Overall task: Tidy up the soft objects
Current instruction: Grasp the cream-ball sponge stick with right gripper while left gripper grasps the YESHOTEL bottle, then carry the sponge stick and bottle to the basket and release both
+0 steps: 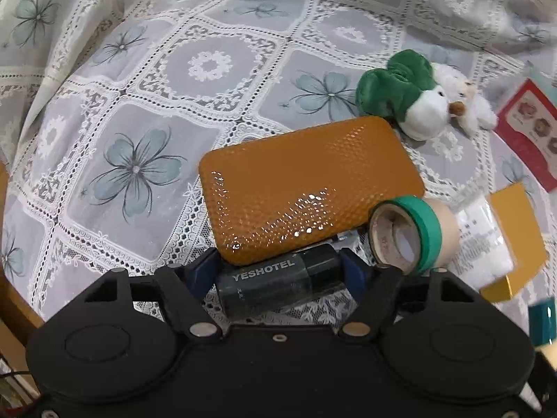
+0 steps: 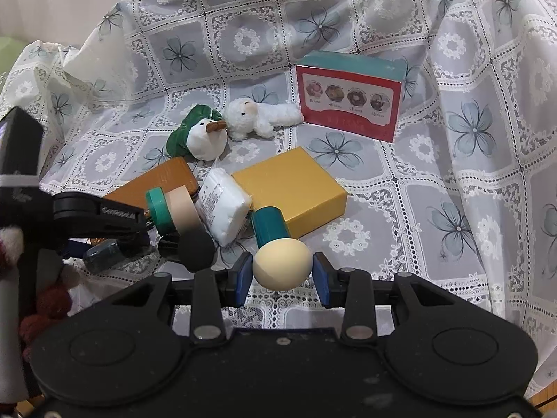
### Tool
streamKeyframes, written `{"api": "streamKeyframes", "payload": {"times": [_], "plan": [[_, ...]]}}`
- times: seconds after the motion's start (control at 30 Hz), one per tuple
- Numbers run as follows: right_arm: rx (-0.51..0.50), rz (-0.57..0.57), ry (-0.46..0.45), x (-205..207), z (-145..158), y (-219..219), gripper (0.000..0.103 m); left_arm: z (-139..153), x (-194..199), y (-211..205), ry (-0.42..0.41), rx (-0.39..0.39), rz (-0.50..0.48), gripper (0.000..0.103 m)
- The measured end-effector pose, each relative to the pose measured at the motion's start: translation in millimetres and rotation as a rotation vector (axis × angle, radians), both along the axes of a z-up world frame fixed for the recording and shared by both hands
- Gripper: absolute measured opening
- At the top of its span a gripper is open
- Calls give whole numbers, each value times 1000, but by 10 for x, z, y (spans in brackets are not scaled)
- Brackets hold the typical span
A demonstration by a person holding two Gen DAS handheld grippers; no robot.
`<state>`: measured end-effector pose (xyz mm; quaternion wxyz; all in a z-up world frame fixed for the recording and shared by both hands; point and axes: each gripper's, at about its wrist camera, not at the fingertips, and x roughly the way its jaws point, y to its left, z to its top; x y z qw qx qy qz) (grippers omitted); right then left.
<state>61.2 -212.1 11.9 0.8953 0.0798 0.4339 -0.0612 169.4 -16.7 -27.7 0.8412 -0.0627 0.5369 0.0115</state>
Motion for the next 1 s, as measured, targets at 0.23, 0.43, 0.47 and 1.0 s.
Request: {"api": "streamKeyframes", "payload": {"times": [0.23,0.43,0.47,1.0], "plan": [[-5,-9,-13,-97,80,4,35,182,-184,67,-25,-16,-50,68],[2,-11,-23,-238,177,18,36,422,-465,112,-61,-5,-115,69],[3,-11,-24,-270,192,19,36,455,-519,124,-70,-2,-124,69],[3,42,15,-938,353,66,36,613,-1232,277,-54,-17,-293,69]]}}
